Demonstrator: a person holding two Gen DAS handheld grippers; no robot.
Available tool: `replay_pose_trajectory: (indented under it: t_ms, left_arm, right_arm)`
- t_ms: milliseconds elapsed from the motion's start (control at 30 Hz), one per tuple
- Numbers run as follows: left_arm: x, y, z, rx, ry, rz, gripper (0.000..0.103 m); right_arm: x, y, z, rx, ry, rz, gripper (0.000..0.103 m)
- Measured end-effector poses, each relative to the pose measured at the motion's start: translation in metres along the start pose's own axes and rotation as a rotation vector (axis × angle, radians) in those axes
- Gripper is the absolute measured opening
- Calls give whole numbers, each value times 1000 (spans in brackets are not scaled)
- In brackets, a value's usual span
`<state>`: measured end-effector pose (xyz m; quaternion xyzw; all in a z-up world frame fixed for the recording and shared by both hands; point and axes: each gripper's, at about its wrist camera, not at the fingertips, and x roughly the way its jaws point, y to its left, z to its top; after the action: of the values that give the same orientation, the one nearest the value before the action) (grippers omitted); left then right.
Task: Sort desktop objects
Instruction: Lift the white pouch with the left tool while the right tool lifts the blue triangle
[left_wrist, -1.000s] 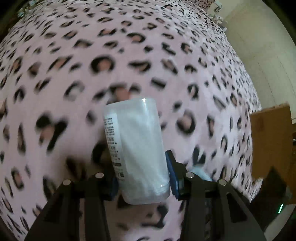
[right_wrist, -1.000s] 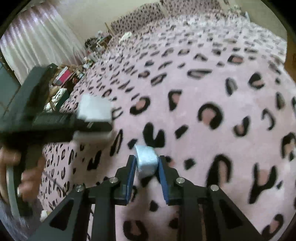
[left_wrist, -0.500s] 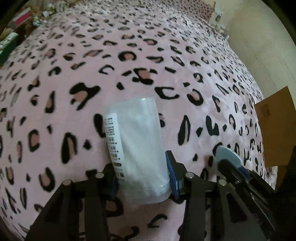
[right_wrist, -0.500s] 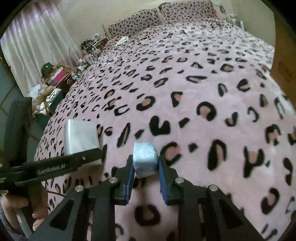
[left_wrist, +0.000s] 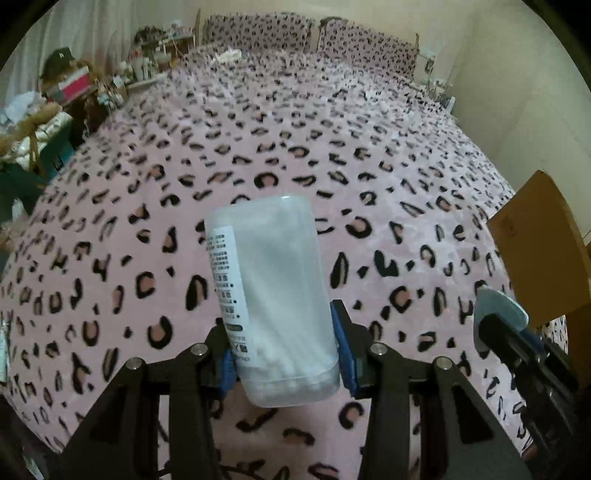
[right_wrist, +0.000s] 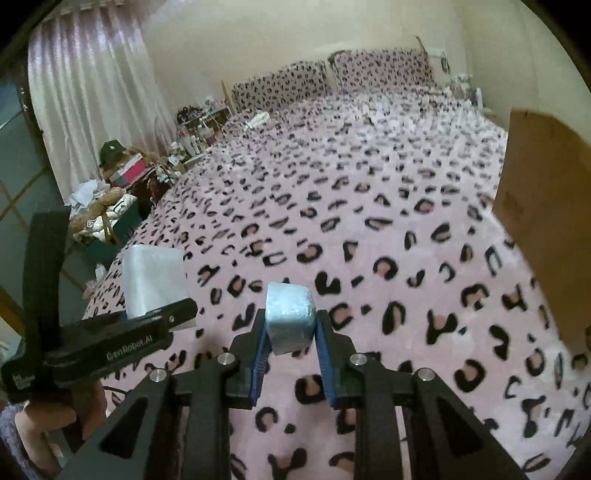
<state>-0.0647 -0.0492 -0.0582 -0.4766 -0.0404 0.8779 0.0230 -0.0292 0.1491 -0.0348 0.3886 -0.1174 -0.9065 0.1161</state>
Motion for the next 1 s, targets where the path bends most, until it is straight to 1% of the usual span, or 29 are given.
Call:
replay_pose_trajectory:
  t_ms: [100, 233, 567, 700, 800, 1000]
  left_arm:
    - [-21, -9, -4, 22, -21, 15, 44]
    - [-45, -20, -12, 34, -40, 15, 44]
    - [-105, -48, -32, 73, -95, 10, 44]
    - [-120, -57, -38, 84, -108, 3, 44]
    - [-129, -65, -40, 98, -120, -1, 44]
    - [-139, -82, -42, 124, -132, -10, 44]
  right_arm:
    - [-16, 4, 6, 3, -18, 4, 25]
    - [-39, 7, 8, -10, -50, -12, 25]
    - [-87, 8, 6, -30, -97, -33, 25]
    - [-98, 9, 2, -45, -107, -45, 25]
    - [-104, 6, -1, -40, -110, -34, 25]
    - [-112, 0, -6, -27, -113, -38, 25]
